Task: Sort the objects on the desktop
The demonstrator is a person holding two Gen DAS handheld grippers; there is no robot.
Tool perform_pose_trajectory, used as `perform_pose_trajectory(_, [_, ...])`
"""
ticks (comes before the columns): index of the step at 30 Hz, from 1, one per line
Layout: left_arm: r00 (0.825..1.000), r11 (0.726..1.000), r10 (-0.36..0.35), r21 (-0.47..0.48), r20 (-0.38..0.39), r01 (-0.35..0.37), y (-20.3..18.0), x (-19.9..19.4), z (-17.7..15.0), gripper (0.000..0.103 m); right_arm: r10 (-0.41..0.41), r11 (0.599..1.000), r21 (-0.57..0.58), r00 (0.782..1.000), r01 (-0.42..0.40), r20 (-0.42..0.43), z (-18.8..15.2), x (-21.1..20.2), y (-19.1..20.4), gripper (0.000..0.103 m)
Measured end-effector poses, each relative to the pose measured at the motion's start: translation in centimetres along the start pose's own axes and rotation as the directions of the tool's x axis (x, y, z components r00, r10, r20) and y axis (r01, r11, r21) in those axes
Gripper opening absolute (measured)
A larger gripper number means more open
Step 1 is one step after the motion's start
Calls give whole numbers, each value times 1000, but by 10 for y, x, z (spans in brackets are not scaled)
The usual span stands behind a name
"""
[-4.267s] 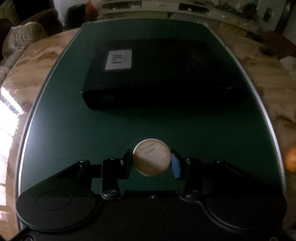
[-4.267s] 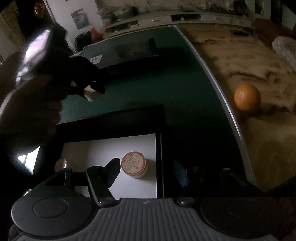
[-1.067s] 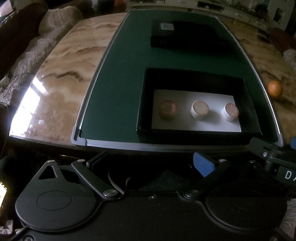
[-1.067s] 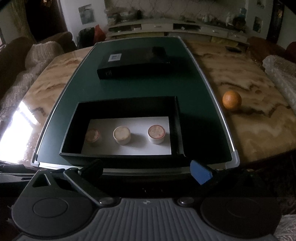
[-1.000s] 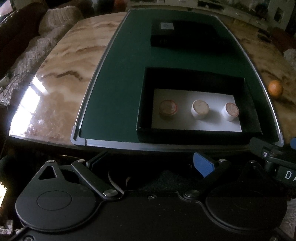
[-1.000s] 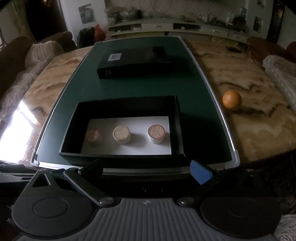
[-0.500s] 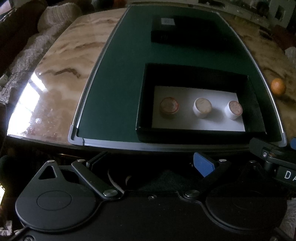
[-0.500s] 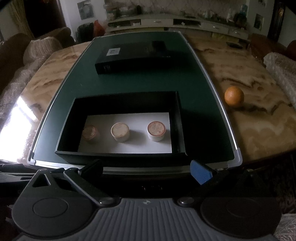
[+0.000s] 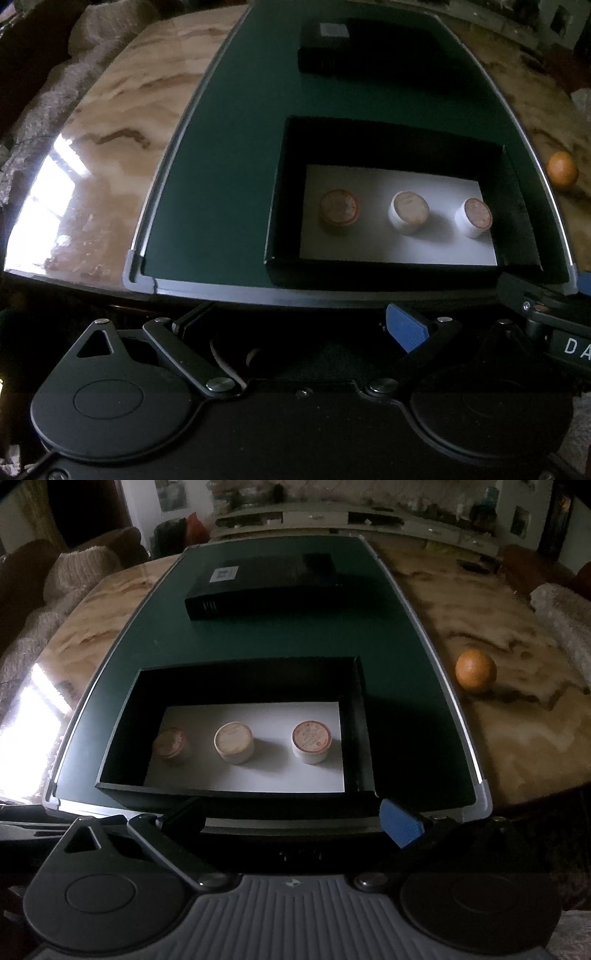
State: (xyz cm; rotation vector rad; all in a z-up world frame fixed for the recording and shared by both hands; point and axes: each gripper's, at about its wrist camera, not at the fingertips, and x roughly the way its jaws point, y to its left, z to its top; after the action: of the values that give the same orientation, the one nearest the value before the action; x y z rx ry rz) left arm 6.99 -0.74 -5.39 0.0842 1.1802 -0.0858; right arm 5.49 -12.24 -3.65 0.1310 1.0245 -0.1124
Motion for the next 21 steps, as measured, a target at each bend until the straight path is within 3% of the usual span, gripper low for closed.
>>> perform_pose_trajectory(8, [1000,1000,16,5,17,-16,2,13,26,98,47,997,-58,998,-45,32,21,9,-1,103])
perform_pose_trajectory(13, [998,999,40,-21,50,-39,7,25,56,97,98,990,-105,992,-90,74,52,16,-6,103])
perform_pose_trajectory(21, [992,997,74,-30,102,-71,10,51,131,97,51,991,-130,986,-30,159,110,48,-18,103])
